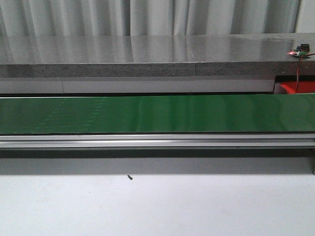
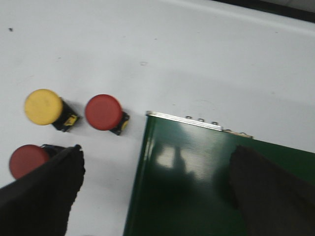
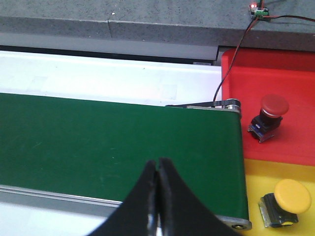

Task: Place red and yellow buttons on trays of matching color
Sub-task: 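Move the left gripper back over the remaining button cluster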

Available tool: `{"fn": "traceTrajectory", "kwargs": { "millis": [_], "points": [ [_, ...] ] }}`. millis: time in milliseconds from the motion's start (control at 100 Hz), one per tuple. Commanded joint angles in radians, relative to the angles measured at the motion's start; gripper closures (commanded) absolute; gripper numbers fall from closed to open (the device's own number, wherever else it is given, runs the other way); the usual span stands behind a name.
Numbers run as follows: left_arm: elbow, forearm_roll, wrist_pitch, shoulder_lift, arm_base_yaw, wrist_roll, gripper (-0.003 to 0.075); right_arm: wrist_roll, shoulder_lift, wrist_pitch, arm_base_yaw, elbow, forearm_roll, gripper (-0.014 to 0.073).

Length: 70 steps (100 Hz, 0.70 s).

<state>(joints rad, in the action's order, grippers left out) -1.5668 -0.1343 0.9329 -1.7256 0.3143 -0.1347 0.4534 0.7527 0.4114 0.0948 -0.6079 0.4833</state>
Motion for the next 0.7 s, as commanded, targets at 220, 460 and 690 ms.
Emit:
{"fn": "traceTrajectory", "kwargs": {
  "millis": [220,460,690],
  "points": [
    [-0.027,0.01,-0.008,-0.02,0.154,0.023,0.0132,0.01,-0.007,-0.058,-0.001,-0.027,0.006,0.0711],
    [-0.027,0.038,-0.024,-0.113,0.204,0.023,0.0132,0.01,-0.007,-0.058,-0.001,-0.027,0.006,0.0711],
    [-0.027,0.053,-0.084,-0.192,0.213,0.023,0.0132,0.01,-0.007,-0.058,-0.001,-0.027,0.006,0.0711]
  ]
}}
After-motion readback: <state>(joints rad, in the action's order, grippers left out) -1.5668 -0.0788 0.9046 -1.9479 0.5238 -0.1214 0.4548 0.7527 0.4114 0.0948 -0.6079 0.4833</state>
